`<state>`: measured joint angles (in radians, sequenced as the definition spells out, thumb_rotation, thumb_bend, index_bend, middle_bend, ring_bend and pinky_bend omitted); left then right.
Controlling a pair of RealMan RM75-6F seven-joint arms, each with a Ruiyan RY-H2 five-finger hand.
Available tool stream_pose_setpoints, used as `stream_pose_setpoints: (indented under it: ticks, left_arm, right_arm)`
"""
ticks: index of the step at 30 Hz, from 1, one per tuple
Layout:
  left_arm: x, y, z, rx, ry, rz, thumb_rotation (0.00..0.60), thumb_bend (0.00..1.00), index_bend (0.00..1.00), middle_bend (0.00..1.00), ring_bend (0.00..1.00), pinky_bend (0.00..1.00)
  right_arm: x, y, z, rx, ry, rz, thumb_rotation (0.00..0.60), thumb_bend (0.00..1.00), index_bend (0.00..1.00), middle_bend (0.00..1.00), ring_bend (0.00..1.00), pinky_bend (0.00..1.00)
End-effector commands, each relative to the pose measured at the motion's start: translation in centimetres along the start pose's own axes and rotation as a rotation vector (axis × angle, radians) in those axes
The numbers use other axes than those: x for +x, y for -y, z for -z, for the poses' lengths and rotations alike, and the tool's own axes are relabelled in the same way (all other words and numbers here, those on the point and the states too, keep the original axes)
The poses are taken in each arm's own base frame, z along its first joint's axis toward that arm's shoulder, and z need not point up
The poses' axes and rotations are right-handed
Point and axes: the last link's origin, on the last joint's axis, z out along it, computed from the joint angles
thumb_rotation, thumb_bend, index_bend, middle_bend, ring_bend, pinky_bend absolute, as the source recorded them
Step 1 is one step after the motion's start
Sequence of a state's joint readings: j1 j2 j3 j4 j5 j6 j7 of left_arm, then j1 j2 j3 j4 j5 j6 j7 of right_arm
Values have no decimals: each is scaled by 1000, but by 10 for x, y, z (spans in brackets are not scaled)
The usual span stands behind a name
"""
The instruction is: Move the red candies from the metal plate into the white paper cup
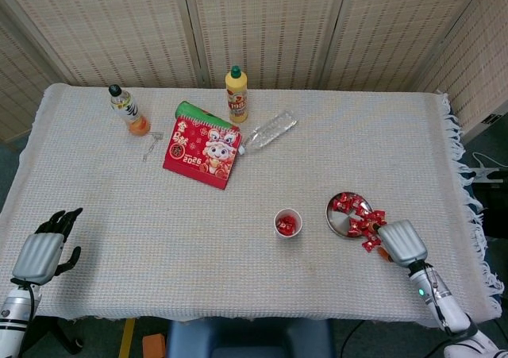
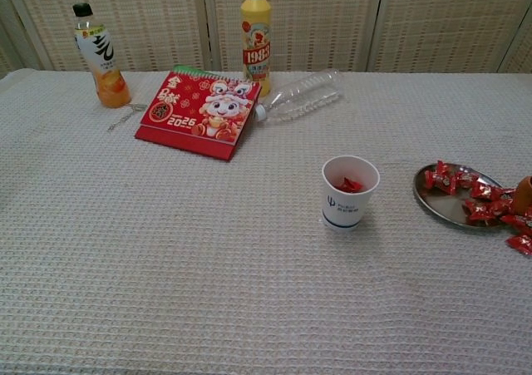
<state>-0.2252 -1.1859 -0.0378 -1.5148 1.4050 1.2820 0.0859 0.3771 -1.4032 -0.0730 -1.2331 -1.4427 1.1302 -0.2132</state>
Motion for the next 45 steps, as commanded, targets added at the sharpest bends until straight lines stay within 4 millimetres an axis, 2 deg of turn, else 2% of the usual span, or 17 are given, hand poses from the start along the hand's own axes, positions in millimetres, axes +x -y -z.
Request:
stream_pose_setpoints:
  ticks: [1,14,25,29,32,37,40,45]
  left_arm:
    - [0,0,0,0,0,1,600,461,0,106,72,233]
    - [1,1,0,1,-2,3,600,461,0,106,72,233]
    - [2,2,0,0,-5,5,600,460,0,106,72,233]
    - [2,2,1,-2,-6,5,600,461,0,106,72,232]
    - [1,2,1,0,-6,5,600,461,0,106,72,233]
    - [1,2,0,1,-2,5,600,460,0,106,72,233]
    - [0,2,-1,4,2,4,600,461,0,106,72,234]
    - [1,3,-1,6,-2,5,600,461,0,106,71,233]
  right_arm:
    - [0,1,-2,1,-1,0,600,201,392,1000,956,1000]
    - [-2,8,-10,11,-18,25,600,217,450,1000,956,1000]
    - [-2,11,-13,10,-10,36,600,448,518,1000,956,1000]
    - [4,11,-12,18,-29,13,600,453,534,1000,956,1000]
    - [14,14,-11,30,-53,-46,600,453,533,1000,956,1000]
    - [42,24,-15,73,-118,-160,600,453,524,1000,956,1000]
    - [66,38,-23,128,-169,-233,600,453,521,1000,956,1000]
    - [101,67,-38,222,-247,-245,600,453,517,1000,956,1000]
